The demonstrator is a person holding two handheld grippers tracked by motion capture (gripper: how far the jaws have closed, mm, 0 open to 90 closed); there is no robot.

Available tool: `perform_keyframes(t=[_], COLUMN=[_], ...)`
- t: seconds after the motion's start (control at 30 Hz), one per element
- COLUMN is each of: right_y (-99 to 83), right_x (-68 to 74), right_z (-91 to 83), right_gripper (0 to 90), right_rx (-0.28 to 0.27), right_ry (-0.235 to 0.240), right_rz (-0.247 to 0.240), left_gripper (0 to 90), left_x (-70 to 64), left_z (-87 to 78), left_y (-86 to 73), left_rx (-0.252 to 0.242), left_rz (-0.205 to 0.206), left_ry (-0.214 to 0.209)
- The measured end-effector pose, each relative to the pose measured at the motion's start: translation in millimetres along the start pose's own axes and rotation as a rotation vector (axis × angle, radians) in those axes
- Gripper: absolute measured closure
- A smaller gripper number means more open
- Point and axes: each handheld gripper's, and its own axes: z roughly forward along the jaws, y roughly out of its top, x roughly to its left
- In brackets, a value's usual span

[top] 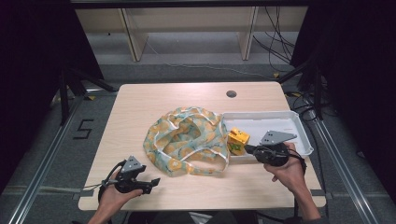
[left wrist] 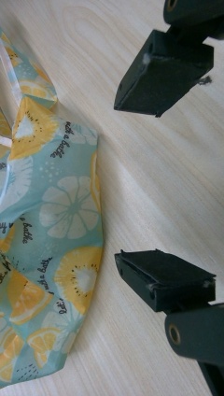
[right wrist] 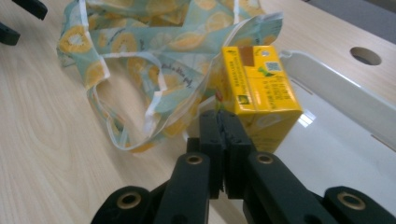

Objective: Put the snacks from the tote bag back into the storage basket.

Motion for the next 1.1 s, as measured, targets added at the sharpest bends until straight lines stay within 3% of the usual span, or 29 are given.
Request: perform_keyframes(t=[0.13,0.23,0.27,0.33,0.37,0.43,0.53,0.57,0.63,0.8,0.83,0.9,0.93,1.03,1.07,1.1], right_y=[-1.1,-2.3,-3.2,-3.8,-4.4,-4.4,-4.1,-4.4,-3.9,-3.3,-3.8,-4.5,-5.1,-5.4,-5.1,-5.0], right_x=[2.7,2.2,2.3,2.0,1.6,1.9,0.4,1.8,2.6,-0.5,-1.2,-3.1,-4.6,-3.5,-5.1,-5.1], right_z=[7.1,10.5,11.6,12.5,13.8,14.4,15.3,16.2,17.3,19.6,19.3,19.4,19.7,19.3,19.6,19.9], right_gripper=[90.0,90.0,90.0,90.0,90.0,90.0,90.0,90.0,90.0,90.0,90.0,90.0,90.0,90.0,90.0,90.0], right_rx=[0.022,0.031,0.038,0.052,0.048,0.06,0.054,0.057,0.06,0.057,0.06,0.059,0.053,0.057,0.058,0.061], right_ry=[-0.013,-0.01,-0.017,-0.015,-0.028,-0.024,-0.022,-0.022,-0.017,-0.023,-0.037,-0.039,-0.042,-0.054,-0.05,-0.049], right_rz=[-0.014,-0.026,-0.018,-0.018,-0.024,-0.008,-0.016,0.0,0.0,-0.021,-0.018,-0.016,-0.028,-0.007,-0.023,-0.019], left_gripper=[21.9,21.9,21.9,21.9,21.9,21.9,21.9,21.9,21.9,21.9,21.9,21.9,21.9,21.9,21.9,21.9], left_x=[0.2,-2.1,-2.5,-0.6,-1.8,-1.3,-0.7,-2.1,-1.2,-2.0,-1.1,-2.4,-2.6,-2.5,-1.3,-3.3], left_z=[0.1,1.2,2.0,0.9,1.8,1.1,0.9,1.0,0.3,1.0,0.1,1.0,1.2,1.2,0.5,2.2], left_y=[0.4,-0.5,-0.6,0.3,0.1,-0.9,-1.1,-0.9,-0.6,-0.7,-0.7,-1.2,-1.5,-1.4,-1.1,-1.4], left_rx=[0.007,-0.005,-0.018,0.007,-0.003,0.001,-0.004,-0.007,0.004,0.002,0.012,0.006,0.003,0.005,0.02,-0.004], left_rz=[0.004,-0.018,-0.017,0.014,-0.005,0.0,0.01,-0.007,0.016,0.007,0.021,0.002,0.006,0.01,0.019,-0.012], left_ry=[-0.002,0.004,0.006,0.004,0.002,-0.001,0.004,-0.004,-0.002,-0.003,-0.004,-0.004,0.001,-0.001,-0.003,-0.003])
